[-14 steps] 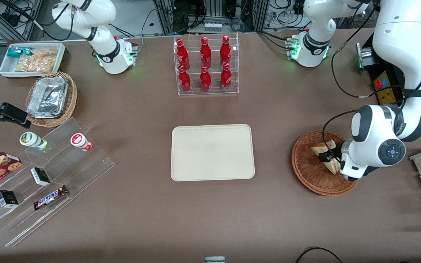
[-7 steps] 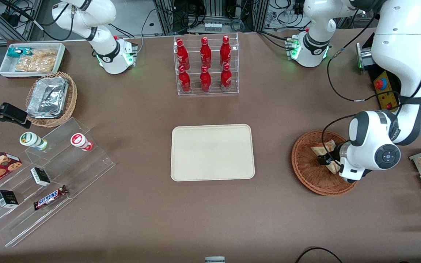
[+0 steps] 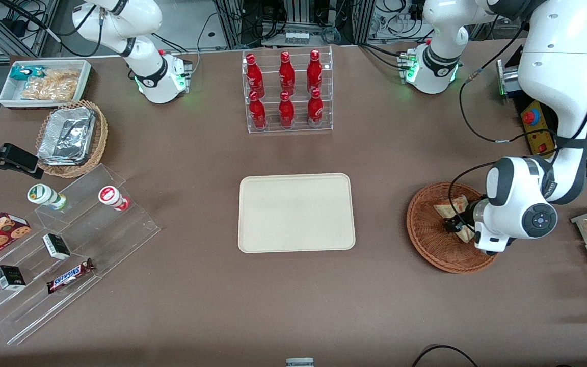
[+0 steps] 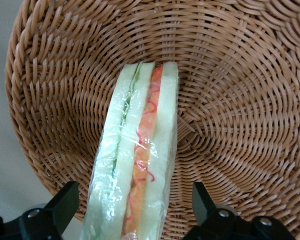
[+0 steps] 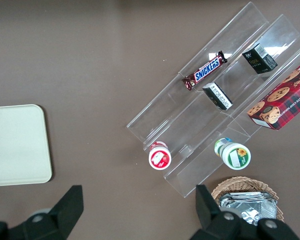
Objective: Place sandwich from basket to tray
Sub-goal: 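Close the left gripper on the sandwich and lift it from the basket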
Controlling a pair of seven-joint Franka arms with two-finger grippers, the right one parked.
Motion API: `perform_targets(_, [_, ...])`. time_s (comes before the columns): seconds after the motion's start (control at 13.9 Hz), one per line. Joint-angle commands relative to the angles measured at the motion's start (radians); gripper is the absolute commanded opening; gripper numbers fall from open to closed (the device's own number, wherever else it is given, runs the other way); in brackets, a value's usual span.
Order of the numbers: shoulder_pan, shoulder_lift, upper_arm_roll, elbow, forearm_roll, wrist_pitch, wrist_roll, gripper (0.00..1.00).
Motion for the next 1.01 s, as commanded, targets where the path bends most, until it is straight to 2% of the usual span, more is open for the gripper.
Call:
perform_targets(0.0, [0.001,0.001,-0.001,-0.005,-0.012,0.017,-0.025,1.00])
perform_targets(0.07, [0.001,0.001,-0.003,-0.004,-0.012,0.017,-0.042,0.79])
perform_targets(0.14, [0.001,0.000,-0.003,-0.004,-0.012,0.017,-0.068,0.40])
perform_targets(0.22, [0.000,0.000,-0.003,-0.002,-0.010,0.015,-0.071,0.28])
perform_targets(0.5, [-0.018,-0.003,-0.006,0.021,0.016,0.006,-0.034,0.15])
perform_targets(0.65, [-0.054,-0.007,-0.009,0.070,0.016,0.000,-0.029,0.15])
perform_targets(0.79, [-0.121,0.001,-0.010,0.139,0.016,-0.038,-0.025,0.16])
perform_targets(0.94, [-0.236,0.024,-0.010,0.203,0.016,-0.077,-0.029,0.16])
